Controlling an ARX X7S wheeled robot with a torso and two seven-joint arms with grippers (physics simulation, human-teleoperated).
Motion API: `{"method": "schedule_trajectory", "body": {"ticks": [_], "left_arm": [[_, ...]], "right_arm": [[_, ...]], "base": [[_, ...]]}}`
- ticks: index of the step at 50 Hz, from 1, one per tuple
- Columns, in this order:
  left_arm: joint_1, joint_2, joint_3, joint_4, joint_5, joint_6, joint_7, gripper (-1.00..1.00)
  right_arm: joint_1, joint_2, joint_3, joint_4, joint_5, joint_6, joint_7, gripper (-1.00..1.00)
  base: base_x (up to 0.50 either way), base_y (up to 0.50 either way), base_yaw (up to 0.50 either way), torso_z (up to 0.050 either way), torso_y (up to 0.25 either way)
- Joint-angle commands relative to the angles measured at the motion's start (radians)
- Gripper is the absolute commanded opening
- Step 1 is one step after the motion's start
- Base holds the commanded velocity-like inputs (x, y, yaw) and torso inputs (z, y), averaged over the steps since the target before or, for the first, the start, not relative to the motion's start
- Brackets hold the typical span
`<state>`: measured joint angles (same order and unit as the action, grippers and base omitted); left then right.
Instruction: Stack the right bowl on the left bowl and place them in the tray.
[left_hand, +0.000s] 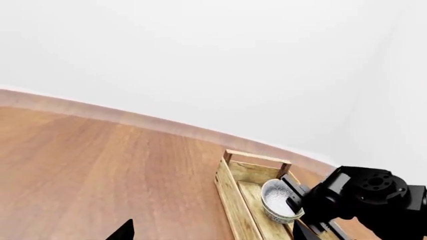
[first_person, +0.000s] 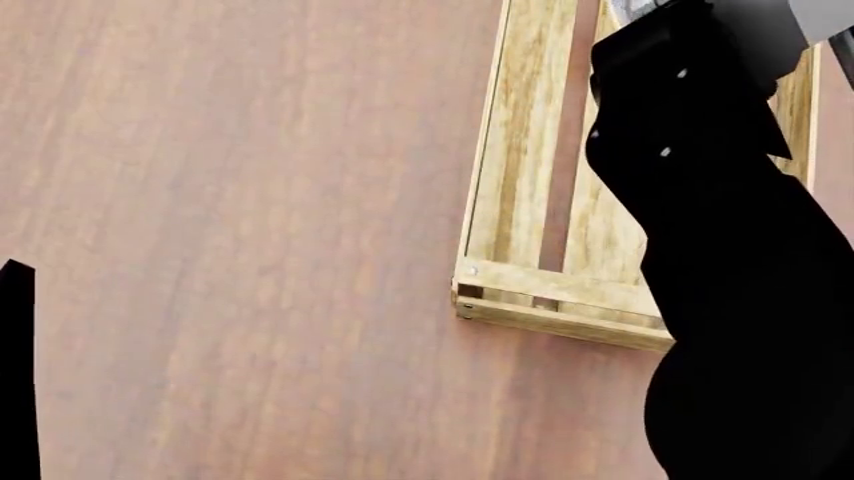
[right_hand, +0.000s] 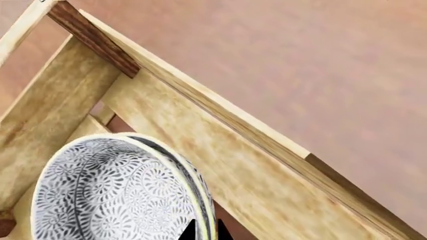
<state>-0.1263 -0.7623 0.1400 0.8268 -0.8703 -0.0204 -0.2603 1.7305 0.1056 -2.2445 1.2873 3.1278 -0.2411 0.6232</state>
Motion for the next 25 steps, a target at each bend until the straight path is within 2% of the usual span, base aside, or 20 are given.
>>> {"method": "schedule_trajectory", "body": {"ticks": [1, 17, 19, 20, 25], "left_arm": [[0.003, 0.031, -0.029, -0.006, -0.004, 0.021, 0.04, 1.0], [0.008, 0.03, -0.026, -0.006, -0.001, 0.025, 0.042, 1.0], [0.007, 0.029, -0.027, -0.007, -0.002, 0.026, 0.042, 1.0], [0.008, 0.03, -0.027, -0.007, -0.002, 0.027, 0.042, 1.0], [0.006, 0.028, -0.026, -0.005, -0.003, 0.025, 0.039, 1.0]], "right_arm": [[0.003, -0.014, 0.035, 0.021, -0.017, 0.014, 0.042, -1.0], [-0.018, -0.008, 0.072, 0.021, -0.022, 0.02, 0.029, -1.0], [-0.021, -0.008, 0.1, 0.021, -0.014, 0.014, -0.013, -1.0], [-0.021, -0.007, 0.098, 0.021, -0.018, 0.019, -0.002, 1.0], [-0.021, -0.006, 0.111, 0.021, -0.021, 0.026, -0.006, 1.0]], "base": [[0.0, 0.0, 0.0, 0.0, 0.0], [0.0, 0.0, 0.0, 0.0, 0.0], [0.0, 0.0, 0.0, 0.0, 0.0], [0.0, 0.0, 0.0, 0.0, 0.0], [0.0, 0.0, 0.0, 0.0, 0.0]]}}
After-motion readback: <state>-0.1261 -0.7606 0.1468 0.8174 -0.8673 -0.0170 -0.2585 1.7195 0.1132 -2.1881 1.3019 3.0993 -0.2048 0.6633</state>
